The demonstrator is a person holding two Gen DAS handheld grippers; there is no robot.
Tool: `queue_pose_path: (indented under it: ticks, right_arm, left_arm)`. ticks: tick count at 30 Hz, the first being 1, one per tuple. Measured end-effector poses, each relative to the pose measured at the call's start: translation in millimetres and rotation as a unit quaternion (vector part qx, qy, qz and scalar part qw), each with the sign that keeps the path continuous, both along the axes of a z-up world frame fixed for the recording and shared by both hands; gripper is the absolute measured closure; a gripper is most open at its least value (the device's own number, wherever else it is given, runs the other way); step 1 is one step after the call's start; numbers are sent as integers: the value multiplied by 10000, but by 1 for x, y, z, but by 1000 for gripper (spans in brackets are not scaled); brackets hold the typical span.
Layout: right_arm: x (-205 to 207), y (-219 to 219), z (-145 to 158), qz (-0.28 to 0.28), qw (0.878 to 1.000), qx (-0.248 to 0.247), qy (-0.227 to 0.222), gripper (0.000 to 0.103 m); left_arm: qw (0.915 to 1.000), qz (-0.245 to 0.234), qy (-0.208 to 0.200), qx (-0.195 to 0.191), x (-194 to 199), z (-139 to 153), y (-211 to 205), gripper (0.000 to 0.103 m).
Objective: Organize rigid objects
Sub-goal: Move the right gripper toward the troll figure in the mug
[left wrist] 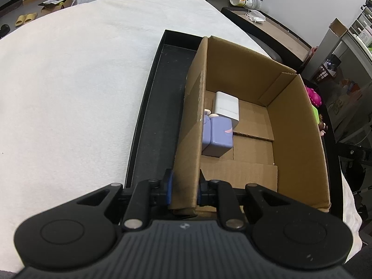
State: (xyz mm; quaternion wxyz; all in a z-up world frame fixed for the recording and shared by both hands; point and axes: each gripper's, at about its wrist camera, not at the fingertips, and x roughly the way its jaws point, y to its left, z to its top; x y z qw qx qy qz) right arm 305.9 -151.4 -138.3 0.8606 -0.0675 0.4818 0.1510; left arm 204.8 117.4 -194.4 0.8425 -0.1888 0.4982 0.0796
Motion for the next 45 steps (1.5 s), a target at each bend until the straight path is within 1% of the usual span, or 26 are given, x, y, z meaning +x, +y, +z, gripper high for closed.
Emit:
queue_pose_path:
  ticks: [4, 8, 16, 19, 26, 33, 37, 41, 43, 45]
  right_arm:
    - [1, -7, -16, -82, 9999, 118, 85, 37]
    - [5, -11, -31, -187, 9992, 179, 295, 38]
    - [15, -3, -45, -92, 9994, 85, 315, 38]
    - [20, -2, -49, -72, 9993, 130, 348, 38]
    - [35, 1, -57, -214, 9988, 219, 370, 39]
    - [43, 12, -67, -238, 9989, 128, 371, 39]
    - [46, 16, -73, -254, 9990, -12, 354, 39]
    - [49, 21, -81, -279, 9983, -119, 490, 38]
    - [48, 23, -82, -263, 9984, -204, 449, 39]
    - [48, 25, -81, -274, 9984, -185, 452, 38]
  left_arm:
    - [10000, -4, 10, 57, 1, 0, -2, 86]
    - [9999, -50, 33, 103, 2, 0, -2, 87]
    - [9997, -61, 96, 207, 4, -1, -5, 87]
    - [9996, -80, 145, 237, 7, -1, -6, 87]
    - [9994, -74, 177, 288, 9, -2, -8, 87]
    - [9993, -80, 204, 303, 10, -3, -9, 87]
    - [9992, -102, 208, 318, 10, -3, -9, 87]
    - [9992, -115, 210, 321, 10, -4, -9, 87]
    - [9992, -117, 217, 329, 11, -4, -9, 87]
    - [9991, -123, 217, 335, 10, -4, -9, 87]
